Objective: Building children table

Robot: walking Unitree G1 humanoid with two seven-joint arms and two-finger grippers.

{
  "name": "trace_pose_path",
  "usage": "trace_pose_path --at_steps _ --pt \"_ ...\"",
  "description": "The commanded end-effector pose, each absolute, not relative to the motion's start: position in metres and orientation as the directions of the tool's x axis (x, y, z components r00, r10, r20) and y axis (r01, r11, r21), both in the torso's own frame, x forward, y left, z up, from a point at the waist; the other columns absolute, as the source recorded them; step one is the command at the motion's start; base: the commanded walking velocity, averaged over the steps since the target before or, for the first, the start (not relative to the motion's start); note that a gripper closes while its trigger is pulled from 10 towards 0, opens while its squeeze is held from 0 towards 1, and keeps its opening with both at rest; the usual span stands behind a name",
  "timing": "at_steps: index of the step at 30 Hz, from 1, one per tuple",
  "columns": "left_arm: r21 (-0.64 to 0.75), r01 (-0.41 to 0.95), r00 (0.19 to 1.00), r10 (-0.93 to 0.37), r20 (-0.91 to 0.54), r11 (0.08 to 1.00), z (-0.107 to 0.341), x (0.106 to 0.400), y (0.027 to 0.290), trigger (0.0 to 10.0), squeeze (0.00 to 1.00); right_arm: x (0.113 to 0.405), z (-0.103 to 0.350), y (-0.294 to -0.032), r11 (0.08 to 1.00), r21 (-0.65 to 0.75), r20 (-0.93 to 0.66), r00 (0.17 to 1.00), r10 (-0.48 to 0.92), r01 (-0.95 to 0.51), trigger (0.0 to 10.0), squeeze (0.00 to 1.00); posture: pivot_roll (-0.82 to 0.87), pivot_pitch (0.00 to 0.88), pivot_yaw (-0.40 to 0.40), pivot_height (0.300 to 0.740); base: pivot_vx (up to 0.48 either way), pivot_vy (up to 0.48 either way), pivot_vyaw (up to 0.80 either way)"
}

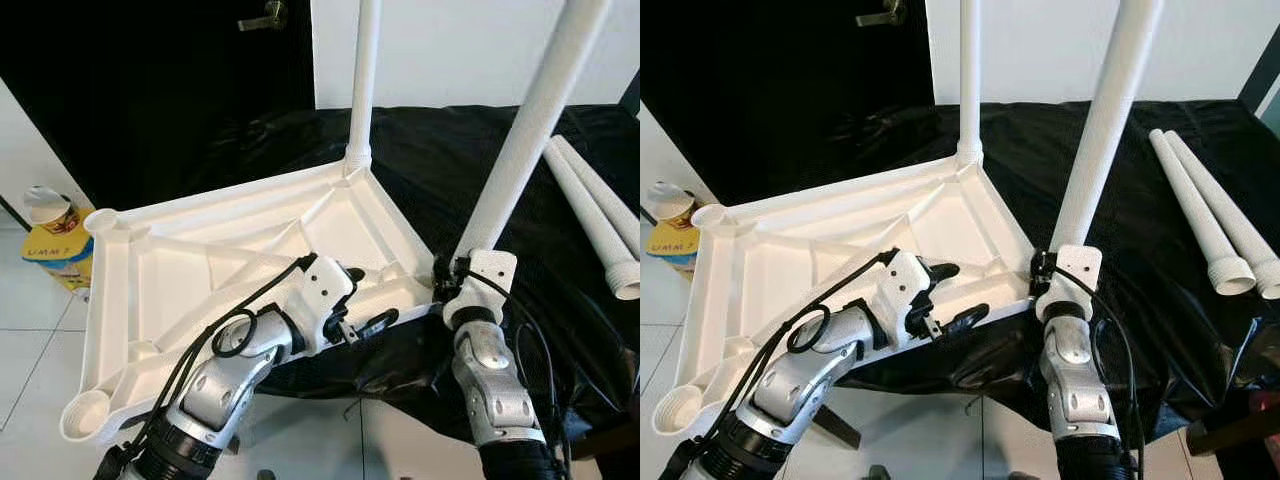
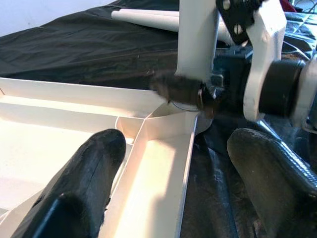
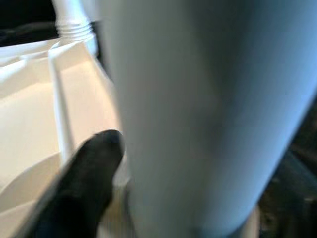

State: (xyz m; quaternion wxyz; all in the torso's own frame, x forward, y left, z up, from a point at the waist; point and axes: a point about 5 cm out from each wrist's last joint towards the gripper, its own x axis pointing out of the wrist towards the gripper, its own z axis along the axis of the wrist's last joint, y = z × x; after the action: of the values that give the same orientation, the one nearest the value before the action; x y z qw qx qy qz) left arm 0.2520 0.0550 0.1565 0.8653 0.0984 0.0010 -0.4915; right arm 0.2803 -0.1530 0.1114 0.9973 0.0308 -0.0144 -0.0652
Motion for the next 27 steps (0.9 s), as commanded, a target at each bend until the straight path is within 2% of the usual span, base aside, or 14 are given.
trace_pose_path --at_steps 1,5,9,10,11,14,19,24,25,26,27 --pt "0.169 0.844 0.530 -0.842 -0.105 0.510 0.156 0.252 0.057 10.0 0.00 0.279 0.111 -0.149 0.992 0.075 0.024 0.995 -0.100 0.098 10.0 1.00 0.02 0.065 0.015 0.740 0.000 0.000 0.00" --pt "0.168 0.839 0.536 -0.838 -0.099 0.517 0.158 0.253 0.057 10.0 0.00 0.276 0.116 -0.158 0.995 0.095 0.056 0.998 -0.012 0.006 10.0 1.00 0.02 0.065 0.011 0.740 0.000 0.000 0.00" --pt "0.166 0.838 0.538 -0.838 -0.096 0.519 0.158 0.252 0.057 10.0 0.00 0.274 0.120 -0.173 0.990 0.043 0.075 0.988 0.133 -0.136 10.0 1.00 0.02 0.066 0.013 0.740 0.000 0.000 0.00" --pt "0.166 0.838 0.538 -0.838 -0.096 0.519 0.158 0.252 0.057 10.0 0.00 0.274 0.120 -0.173 0.990 0.043 0.075 0.988 0.133 -0.136 10.0 1.00 0.02 0.066 0.013 0.740 0.000 0.000 0.00" --pt "0.166 0.839 0.536 -0.838 -0.098 0.517 0.158 0.252 0.057 10.0 0.00 0.276 0.120 -0.180 0.976 0.012 0.069 0.974 0.215 -0.216 10.0 0.00 0.01 0.067 0.015 0.740 0.000 0.000 0.00" --pt "0.169 0.839 0.536 -0.838 -0.100 0.517 0.158 0.253 0.058 10.0 0.00 0.278 0.122 -0.183 0.966 -0.017 0.068 0.963 0.260 -0.259 10.0 0.00 0.01 0.065 0.013 0.740 0.000 0.000 0.00" --pt "0.172 0.839 0.536 -0.839 -0.098 0.516 0.160 0.256 0.057 10.0 0.00 0.288 0.127 -0.187 0.906 -0.081 0.042 0.906 0.421 -0.416 10.0 0.00 0.01 0.060 0.018 0.740 0.000 0.000 0.00" --pt "0.173 0.844 0.527 -0.844 -0.095 0.508 0.161 0.255 0.054 10.0 0.00 0.299 0.130 -0.189 0.867 -0.128 0.008 0.874 0.486 -0.481 10.0 0.00 0.01 0.047 0.019 0.740 0.000 0.000 0.00" --pt "0.175 0.845 0.526 -0.845 -0.094 0.506 0.161 0.255 0.054 10.0 0.00 0.302 0.129 -0.189 0.857 -0.135 -0.007 0.865 0.502 -0.498 4.9 0.00 0.02 0.043 0.015 0.740 0.000 0.000 0.00" --pt "0.175 0.845 0.526 -0.845 -0.094 0.506 0.161 0.255 0.054 10.0 0.00 0.302 0.129 -0.189 0.857 -0.135 -0.007 0.865 0.502 -0.498 4.9 0.00 0.02 0.043 0.015 0.740 0.000 0.000 0.00" --pt "0.176 0.844 0.526 -0.845 -0.094 0.506 0.161 0.256 0.054 10.0 0.00 0.303 0.127 -0.189 0.850 -0.141 -0.018 0.860 0.510 -0.507 0.0 0.00 0.02 0.041 0.012 0.740 0.000 0.000 0.00"
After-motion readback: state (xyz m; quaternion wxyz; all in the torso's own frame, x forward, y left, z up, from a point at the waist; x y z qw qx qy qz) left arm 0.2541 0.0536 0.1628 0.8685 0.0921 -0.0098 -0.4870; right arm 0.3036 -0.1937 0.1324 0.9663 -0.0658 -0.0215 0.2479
